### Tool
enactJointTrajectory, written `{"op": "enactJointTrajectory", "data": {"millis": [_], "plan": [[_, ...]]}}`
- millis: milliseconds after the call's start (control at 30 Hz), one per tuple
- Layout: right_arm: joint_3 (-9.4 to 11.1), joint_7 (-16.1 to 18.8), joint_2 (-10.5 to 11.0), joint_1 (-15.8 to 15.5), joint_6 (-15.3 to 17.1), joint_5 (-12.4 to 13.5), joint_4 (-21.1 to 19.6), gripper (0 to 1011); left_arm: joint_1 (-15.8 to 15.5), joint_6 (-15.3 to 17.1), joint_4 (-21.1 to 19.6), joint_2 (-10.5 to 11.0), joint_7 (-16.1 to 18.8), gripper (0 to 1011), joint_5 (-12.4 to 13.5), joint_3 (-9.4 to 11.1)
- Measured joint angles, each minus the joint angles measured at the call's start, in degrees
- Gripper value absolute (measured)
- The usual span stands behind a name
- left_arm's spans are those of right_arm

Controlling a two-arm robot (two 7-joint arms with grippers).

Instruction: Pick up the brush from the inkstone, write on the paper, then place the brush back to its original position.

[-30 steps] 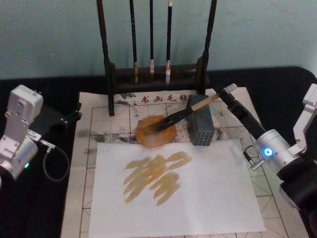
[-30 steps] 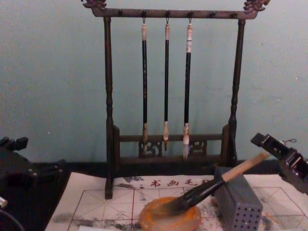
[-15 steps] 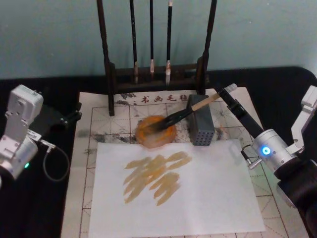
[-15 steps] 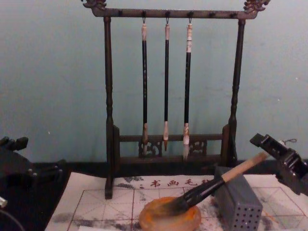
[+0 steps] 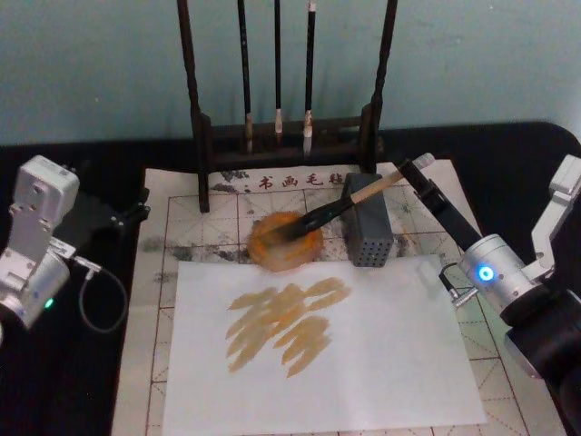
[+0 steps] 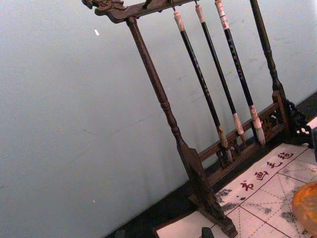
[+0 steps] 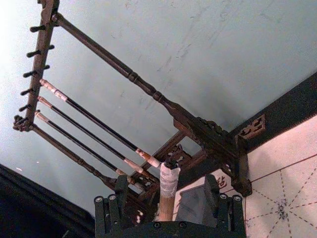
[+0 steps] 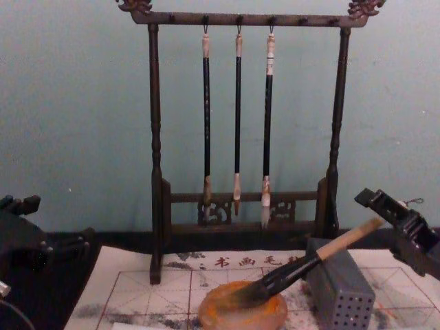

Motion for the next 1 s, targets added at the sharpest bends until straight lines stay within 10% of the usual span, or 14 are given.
{"op": "enactJointTrajectory", "data": {"millis": [1000], "plan": [[-2.2, 0.0, 0.8, 0.4, -0.1, 3.2, 0.5, 1000, 0.0, 0.0, 0.0, 0.0, 0.0, 1001, 0.0, 0.0]]}}
